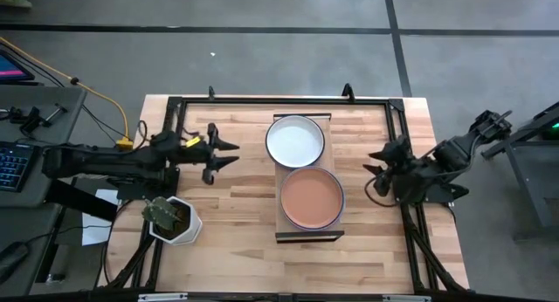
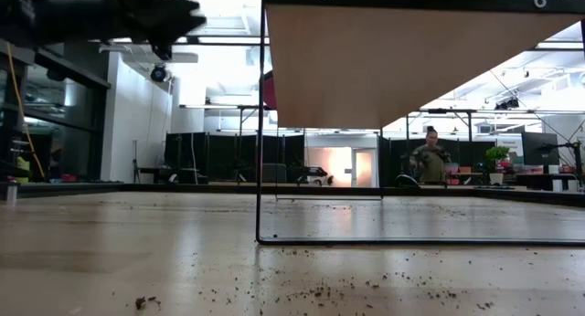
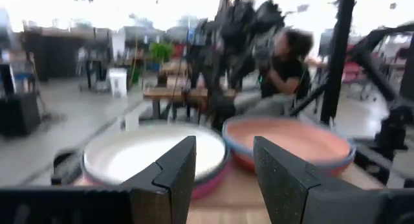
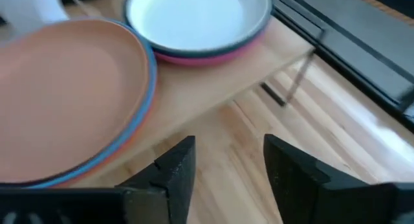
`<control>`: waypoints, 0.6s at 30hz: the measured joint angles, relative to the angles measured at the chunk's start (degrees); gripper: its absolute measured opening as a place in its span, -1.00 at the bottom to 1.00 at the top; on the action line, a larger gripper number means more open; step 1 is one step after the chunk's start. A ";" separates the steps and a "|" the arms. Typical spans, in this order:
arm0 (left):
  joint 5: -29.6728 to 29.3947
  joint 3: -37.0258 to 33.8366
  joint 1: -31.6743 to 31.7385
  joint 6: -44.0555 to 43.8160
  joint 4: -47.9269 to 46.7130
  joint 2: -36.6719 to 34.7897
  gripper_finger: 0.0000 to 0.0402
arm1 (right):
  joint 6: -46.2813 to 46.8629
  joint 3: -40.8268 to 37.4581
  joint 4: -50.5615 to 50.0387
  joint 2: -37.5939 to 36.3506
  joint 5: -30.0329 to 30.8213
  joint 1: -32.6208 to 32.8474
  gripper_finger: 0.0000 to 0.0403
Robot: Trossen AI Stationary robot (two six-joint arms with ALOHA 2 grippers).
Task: Place and stack plates onto a shelf
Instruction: Return to Home Position
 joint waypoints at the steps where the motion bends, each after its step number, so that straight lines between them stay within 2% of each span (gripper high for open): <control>1: -0.36 -0.09 -0.48 0.38 0.39 -1.24 -0.29 | -1.47 -1.05 2.32 -0.91 0.00 0.02 -0.21; 6: -0.80 -0.11 -0.85 1.04 -6.63 -8.20 -0.43 | -8.02 -4.14 9.82 -3.72 -0.02 0.02 -0.41; 12: -3.79 -0.15 -0.88 0.45 -21.89 -19.36 -0.88 | -10.25 -6.79 12.74 -5.18 -1.11 0.02 -0.73; 14: -3.85 -1.30 -1.32 0.44 -22.36 -22.25 -0.97 | -10.12 -6.87 12.81 -5.22 -1.71 0.02 -0.84; 16: -4.84 -4.17 -2.29 0.03 -17.89 -24.07 -0.96 | -10.00 -6.87 13.68 -5.22 -1.92 0.02 -0.95; 18: -6.03 -8.16 -3.65 -0.82 -13.62 -25.01 -0.98 | -10.47 -6.87 14.85 -5.22 -1.97 0.02 -0.98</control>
